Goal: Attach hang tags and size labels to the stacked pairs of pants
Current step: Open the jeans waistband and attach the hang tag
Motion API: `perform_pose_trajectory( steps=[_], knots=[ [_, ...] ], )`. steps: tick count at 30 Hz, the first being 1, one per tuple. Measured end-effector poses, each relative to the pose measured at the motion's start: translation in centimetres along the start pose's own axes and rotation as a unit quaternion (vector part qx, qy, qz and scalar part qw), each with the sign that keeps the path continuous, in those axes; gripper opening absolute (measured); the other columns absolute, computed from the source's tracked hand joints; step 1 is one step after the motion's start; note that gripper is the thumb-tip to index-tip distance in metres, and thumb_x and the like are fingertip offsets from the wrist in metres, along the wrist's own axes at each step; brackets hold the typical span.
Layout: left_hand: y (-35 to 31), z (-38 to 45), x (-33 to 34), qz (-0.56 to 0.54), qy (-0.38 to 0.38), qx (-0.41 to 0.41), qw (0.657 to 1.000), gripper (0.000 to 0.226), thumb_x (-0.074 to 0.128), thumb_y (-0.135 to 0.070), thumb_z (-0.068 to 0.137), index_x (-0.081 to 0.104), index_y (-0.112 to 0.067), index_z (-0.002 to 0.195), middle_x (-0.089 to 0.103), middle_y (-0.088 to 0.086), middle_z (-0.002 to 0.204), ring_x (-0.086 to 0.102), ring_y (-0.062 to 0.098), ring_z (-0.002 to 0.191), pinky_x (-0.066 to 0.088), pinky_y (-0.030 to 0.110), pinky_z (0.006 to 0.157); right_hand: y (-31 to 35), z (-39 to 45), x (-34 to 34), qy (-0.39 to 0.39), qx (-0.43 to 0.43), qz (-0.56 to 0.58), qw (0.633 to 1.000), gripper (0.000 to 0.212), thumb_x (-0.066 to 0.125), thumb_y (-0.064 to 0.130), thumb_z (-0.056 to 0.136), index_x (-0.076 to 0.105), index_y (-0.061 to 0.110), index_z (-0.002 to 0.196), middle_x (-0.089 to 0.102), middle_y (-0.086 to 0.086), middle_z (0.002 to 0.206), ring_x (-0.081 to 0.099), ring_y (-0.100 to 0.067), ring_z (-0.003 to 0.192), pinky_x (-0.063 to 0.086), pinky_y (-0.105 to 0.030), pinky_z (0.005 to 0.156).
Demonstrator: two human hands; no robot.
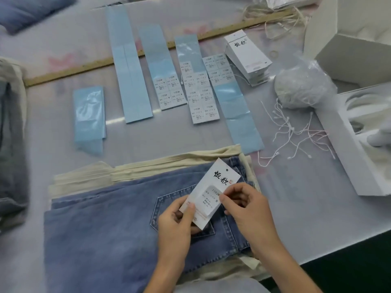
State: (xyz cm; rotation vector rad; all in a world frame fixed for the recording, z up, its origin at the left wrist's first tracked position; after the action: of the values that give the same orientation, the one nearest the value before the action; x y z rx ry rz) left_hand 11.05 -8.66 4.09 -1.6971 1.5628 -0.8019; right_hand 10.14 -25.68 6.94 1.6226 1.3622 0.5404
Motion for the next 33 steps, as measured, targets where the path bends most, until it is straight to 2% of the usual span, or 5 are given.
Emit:
perform_pose_trajectory(
  steps=[15, 20, 23, 29, 33],
  knots=[
    [0.2, 0.6, 0.8, 0.028, 0.018, 0.012, 0.999, 0.027, 0.084, -0.011, 0.083, 0.072, -0.034, 0.090, 0.079, 0.000, 0.091, 0.077, 0.021, 0.081, 0.061, 0.033, 0.064, -1.2, 0.2, 1.2, -0.047, -0.058, -0.122, 0.990, 0.018, 0.080, 0.022, 0.086, 0.065, 0.031, 0.083, 0.069, 0.017, 0.082, 0.066, -0.008, 0.071, 0.058, -0.027, 0.064],
    [-0.1, -0.1, 1.0, -0.032, -0.010, 0.025, 0.999, 0.022, 0.088, -0.020, 0.078, 0.071, -0.031, 0.086, 0.078, 0.004, 0.091, 0.076, 0.024, 0.082, 0.060, 0.031, 0.061, -0.8, -0.3, 0.9, -0.108, -0.059, -0.066, 0.990, 0.056, 0.084, 0.032, 0.080, 0.051, 0.039, 0.124, 0.051, 0.025, 0.111, 0.068, -0.013, 0.067, 0.057, -0.022, 0.061],
    [-0.2, -0.4, 0.9, -0.077, 0.017, -0.014, 0.997, 0.029, 0.091, -0.024, 0.071, 0.069, -0.031, 0.087, 0.079, 0.008, 0.096, 0.077, 0.028, 0.083, 0.059, 0.030, 0.059, -0.9, 0.3, 0.7, -0.019, 0.014, 0.071, 0.997, 0.048, 0.085, 0.030, 0.080, 0.060, 0.038, 0.121, 0.071, 0.016, 0.106, 0.073, -0.016, 0.079, 0.058, -0.027, 0.056],
    [-1.3, 0.3, 0.9, -0.035, 0.201, -0.042, 0.978, 0.033, 0.090, -0.030, 0.074, 0.072, -0.028, 0.101, 0.078, 0.013, 0.102, 0.076, 0.032, 0.090, 0.061, 0.033, 0.069, -0.5, -0.1, 0.2, 0.129, -0.007, 0.010, 0.992, 0.021, 0.078, 0.023, 0.089, 0.077, 0.038, 0.103, 0.078, 0.009, 0.101, 0.075, -0.013, 0.092, 0.063, -0.038, 0.079],
    [-2.2, 1.7, 1.0, 0.046, 0.183, 0.022, 0.982, 0.026, 0.073, -0.029, 0.081, 0.071, -0.014, 0.102, 0.079, 0.006, 0.094, 0.077, 0.025, 0.081, 0.059, 0.026, 0.060, -0.6, 0.2, -0.4, 0.163, -0.006, 0.005, 0.987, 0.018, 0.070, 0.020, 0.096, 0.075, 0.032, 0.108, 0.077, 0.008, 0.103, 0.074, -0.013, 0.093, 0.062, -0.032, 0.075]
  ],
)
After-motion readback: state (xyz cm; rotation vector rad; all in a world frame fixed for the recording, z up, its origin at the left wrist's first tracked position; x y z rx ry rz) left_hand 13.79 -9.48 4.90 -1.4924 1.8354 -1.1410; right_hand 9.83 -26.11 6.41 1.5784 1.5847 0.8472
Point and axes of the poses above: each hand's wrist, its own z-axis towards the middle knuckle, its own x-axis out of the palm, y = z × x, the point moved 3 cm from there along z, towards the middle knuckle
